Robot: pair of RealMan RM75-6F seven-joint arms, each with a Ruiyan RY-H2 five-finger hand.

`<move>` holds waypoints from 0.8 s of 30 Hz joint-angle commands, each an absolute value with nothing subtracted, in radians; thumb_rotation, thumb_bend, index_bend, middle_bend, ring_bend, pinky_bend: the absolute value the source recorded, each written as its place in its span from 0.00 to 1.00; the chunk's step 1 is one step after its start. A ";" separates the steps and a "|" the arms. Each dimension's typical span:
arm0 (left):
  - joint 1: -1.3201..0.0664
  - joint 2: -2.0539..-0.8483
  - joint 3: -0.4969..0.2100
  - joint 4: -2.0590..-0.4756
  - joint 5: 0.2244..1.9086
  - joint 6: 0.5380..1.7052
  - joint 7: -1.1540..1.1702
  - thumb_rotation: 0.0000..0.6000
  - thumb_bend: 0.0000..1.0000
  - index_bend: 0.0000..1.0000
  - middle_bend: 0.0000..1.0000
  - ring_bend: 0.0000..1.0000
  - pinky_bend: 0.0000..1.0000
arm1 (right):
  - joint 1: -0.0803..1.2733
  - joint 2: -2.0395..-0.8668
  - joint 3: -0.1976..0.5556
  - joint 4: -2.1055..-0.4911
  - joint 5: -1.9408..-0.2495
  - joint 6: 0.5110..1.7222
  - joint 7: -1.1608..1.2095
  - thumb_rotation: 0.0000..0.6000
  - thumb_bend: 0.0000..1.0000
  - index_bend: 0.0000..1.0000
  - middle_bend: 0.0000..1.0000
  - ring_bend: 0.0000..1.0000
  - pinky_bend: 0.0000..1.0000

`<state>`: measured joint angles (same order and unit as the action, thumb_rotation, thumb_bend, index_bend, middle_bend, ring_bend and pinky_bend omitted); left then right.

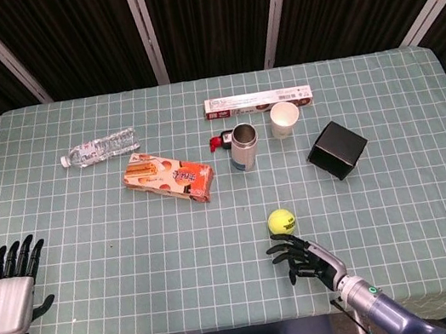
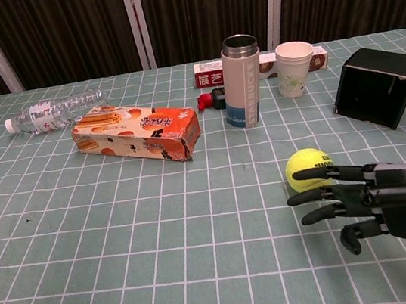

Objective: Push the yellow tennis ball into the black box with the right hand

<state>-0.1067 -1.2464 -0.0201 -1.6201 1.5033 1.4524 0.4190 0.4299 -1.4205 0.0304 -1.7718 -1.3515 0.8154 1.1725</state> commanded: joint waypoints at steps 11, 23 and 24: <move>-0.119 -1.254 -0.026 -1.623 1.471 1.427 0.445 1.00 0.12 0.00 0.00 0.00 0.00 | 0.441 -1.462 0.060 -1.744 -1.331 0.762 1.225 1.00 0.73 0.15 0.28 0.31 0.62; -0.135 -1.262 -0.044 -1.619 1.415 1.399 0.465 1.00 0.12 0.00 0.00 0.00 0.00 | 0.479 -1.520 0.123 -1.652 -1.287 0.682 1.261 1.00 0.73 0.15 0.28 0.31 0.62; -0.136 -1.263 -0.045 -1.619 1.412 1.398 0.466 1.00 0.12 0.00 0.00 0.00 0.00 | 0.480 -1.523 0.126 -1.647 -1.286 0.678 1.264 1.00 0.73 0.15 0.28 0.31 0.62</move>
